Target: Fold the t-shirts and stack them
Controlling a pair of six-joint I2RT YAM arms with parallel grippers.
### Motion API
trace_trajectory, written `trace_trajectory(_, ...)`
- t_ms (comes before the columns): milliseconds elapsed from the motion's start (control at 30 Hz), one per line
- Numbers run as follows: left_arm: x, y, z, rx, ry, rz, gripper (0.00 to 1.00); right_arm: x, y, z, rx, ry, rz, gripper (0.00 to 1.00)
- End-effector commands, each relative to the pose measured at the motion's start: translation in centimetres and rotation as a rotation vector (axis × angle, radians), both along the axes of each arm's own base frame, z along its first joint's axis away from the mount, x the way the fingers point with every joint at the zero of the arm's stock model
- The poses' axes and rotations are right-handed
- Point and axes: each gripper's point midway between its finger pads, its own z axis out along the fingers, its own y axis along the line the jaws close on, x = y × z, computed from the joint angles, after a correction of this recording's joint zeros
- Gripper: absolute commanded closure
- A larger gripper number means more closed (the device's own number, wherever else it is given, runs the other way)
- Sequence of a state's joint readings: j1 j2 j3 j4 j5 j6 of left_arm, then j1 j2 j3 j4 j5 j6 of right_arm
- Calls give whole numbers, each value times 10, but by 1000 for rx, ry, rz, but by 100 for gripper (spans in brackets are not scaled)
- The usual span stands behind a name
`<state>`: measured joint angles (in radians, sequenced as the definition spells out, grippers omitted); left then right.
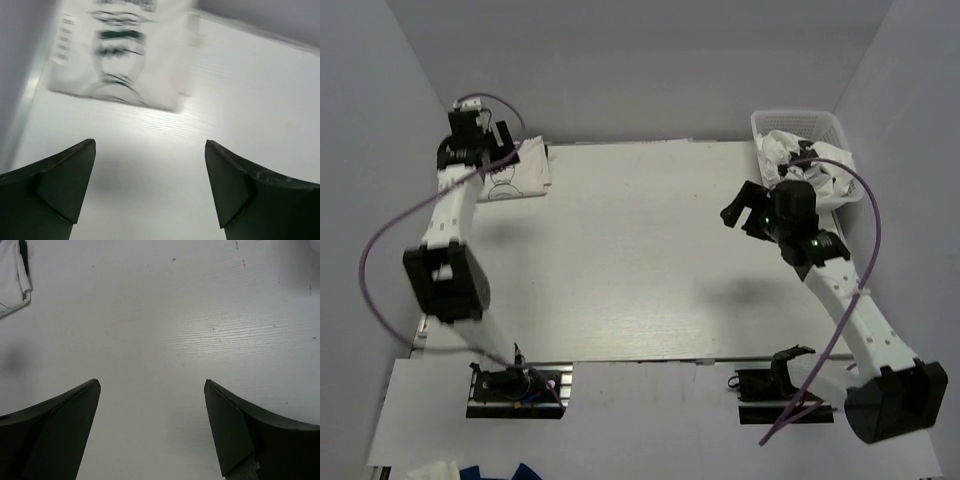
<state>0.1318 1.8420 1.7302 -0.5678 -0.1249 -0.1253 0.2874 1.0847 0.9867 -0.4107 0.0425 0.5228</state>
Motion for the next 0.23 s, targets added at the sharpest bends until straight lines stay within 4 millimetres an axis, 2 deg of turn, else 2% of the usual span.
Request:
trace_trajectory(0, -53, -112, 69, -360, -266, -264, 0, 1, -5, 24, 53, -146, -40, 10)
trace_trajectory(33, -82, -136, 92, -396, -381, -378, 0, 1, -8, 22, 50, -151, -54, 10)
trace_trajectory(67, -94, -141, 102, -411, -416, -402, 0, -3, -10, 13, 43, -139, -61, 10)
trace_trajectory(100, -104, -145, 112, -419, -441, -412, 0, -7, -11, 22, 49, -178, -56, 10)
trace_trajectory(133, -121, -144, 125, -414, -448, -405, 0, -10, -8, 18, 53, -179, -32, 10)
trace_trajectory(200, -134, -143, 135, -401, -457, -385, 0, -13, -8, 15, 55, -180, -29, 10)
